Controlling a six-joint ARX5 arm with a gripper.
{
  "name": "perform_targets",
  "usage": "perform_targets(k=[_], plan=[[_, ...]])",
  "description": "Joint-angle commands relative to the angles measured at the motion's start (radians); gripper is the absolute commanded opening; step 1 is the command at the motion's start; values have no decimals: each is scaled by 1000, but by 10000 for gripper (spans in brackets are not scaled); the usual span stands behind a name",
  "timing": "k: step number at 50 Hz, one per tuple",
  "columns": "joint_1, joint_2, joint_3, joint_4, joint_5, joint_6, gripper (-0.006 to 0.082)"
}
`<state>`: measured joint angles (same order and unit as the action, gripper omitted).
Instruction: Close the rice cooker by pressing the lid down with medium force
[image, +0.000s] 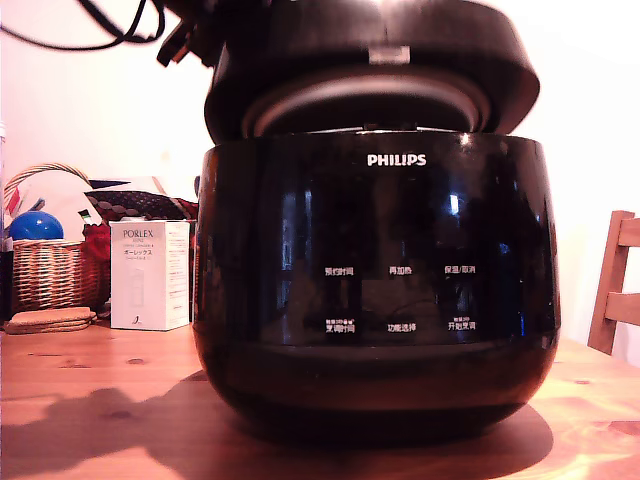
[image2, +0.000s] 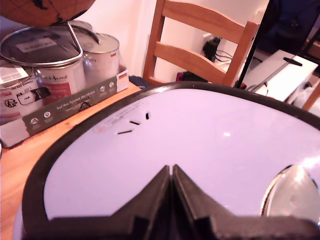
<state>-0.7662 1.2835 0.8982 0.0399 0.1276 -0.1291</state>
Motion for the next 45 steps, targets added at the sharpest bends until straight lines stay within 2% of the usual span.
perform_targets(k=[1,14,32,45], plan=[[-16,4,-70,18,-10,3,-23],[-49,4,-184,177,-14,5,-23],[-120,4,-288,217,-69,4,-23],[-124,5,-364,251,-113,-2,-23]])
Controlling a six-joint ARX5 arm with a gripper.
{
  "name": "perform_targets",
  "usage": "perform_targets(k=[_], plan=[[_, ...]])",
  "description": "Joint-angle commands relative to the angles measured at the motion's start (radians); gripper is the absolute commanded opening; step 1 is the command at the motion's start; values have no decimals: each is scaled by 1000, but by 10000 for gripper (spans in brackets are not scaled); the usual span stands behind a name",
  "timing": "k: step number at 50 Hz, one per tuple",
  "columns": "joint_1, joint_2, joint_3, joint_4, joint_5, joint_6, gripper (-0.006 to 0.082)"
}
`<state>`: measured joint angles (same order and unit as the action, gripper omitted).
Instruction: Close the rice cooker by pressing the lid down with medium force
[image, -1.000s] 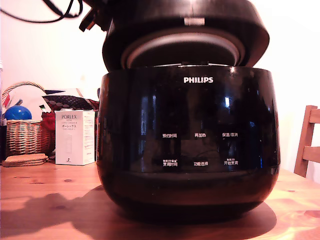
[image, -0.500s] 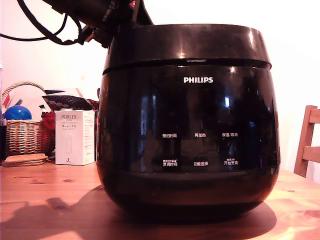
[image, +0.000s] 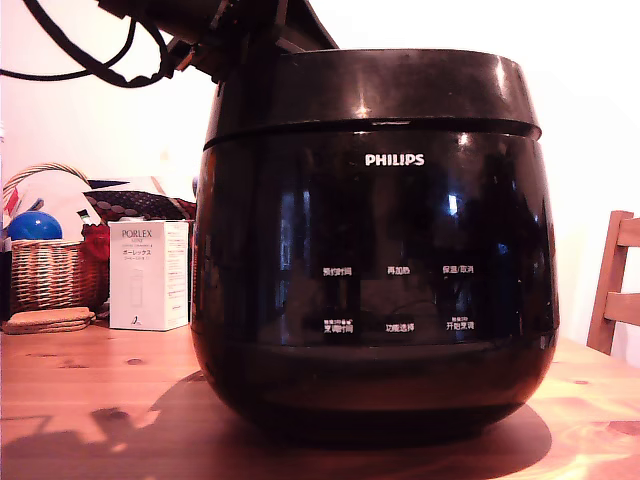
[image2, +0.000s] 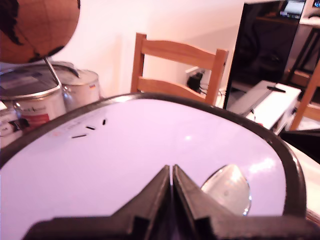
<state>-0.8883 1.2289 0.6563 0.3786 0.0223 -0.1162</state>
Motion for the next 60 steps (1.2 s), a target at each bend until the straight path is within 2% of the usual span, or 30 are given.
perform_targets(k=[1,23,46,60], plan=[[-2,60,-127,-82,-11,-15,-23],[-5,147,-161,-51,-3,-15,-23],[-55,199,-161,-25,21,-15,-23],[-53,198,-161,68,21,-14,-23]])
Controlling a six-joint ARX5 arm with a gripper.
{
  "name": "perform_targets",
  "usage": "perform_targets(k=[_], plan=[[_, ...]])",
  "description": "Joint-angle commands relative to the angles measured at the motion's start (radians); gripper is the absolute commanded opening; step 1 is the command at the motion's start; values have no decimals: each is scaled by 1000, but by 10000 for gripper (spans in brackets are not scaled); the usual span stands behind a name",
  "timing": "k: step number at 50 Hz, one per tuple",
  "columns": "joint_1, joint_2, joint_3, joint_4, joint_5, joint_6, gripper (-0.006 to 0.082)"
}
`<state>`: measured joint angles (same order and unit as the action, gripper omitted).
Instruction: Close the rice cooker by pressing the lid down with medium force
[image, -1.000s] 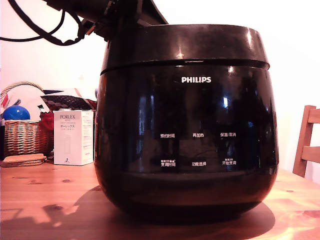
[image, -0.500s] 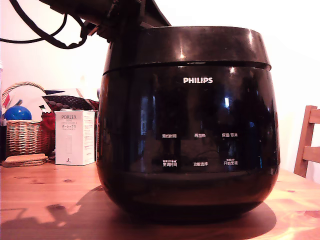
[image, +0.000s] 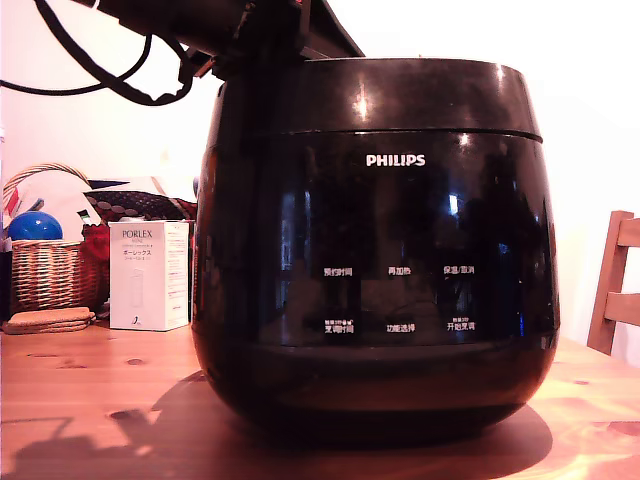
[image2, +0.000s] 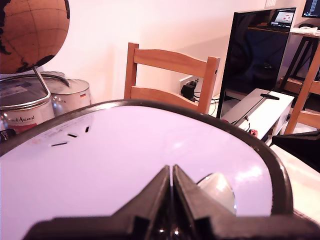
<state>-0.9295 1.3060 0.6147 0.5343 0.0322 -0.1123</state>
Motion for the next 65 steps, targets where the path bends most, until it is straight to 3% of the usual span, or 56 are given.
perform_targets(k=[1,13,32,39,54,65], plan=[[-12,121,-119,-80,10,-17,-23],[32,111,-80,-31,-12,2,-23],[127,4,85,-47,-15,132,-23],[175,-41,146,-72,-16,230,-23],[323,-160,194,-150,-117,327,-23],[462,-232,194,-212,-188,331,-23]])
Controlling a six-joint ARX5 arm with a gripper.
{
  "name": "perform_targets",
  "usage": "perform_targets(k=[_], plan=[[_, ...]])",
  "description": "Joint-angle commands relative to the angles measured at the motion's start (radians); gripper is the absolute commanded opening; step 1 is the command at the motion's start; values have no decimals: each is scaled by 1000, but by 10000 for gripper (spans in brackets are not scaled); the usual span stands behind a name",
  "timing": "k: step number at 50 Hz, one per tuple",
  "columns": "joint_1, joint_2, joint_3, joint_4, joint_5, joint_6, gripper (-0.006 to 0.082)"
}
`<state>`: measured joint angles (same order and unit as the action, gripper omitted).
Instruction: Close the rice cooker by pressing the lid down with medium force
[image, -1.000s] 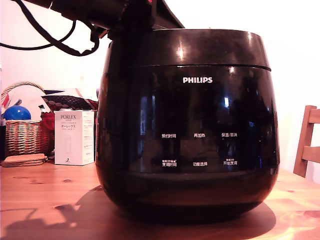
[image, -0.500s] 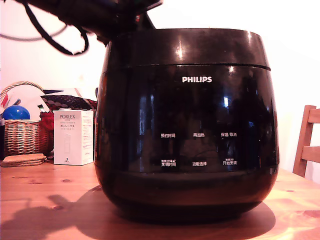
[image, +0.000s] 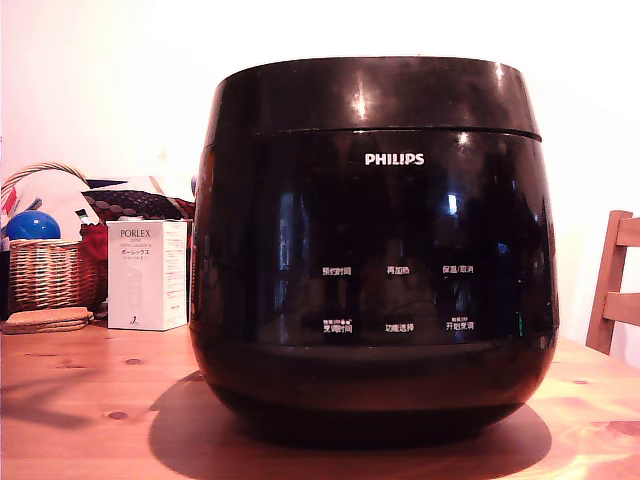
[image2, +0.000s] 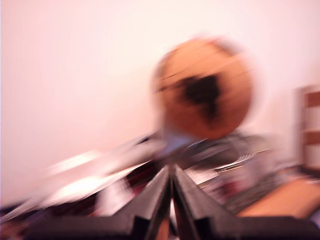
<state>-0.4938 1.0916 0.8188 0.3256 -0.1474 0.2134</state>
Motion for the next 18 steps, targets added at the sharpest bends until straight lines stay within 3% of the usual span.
perform_targets(k=[1,18], plan=[[37,-23,-10,-8,-16,5,-23],[137,-53,-10,-52,-19,4,-23]])
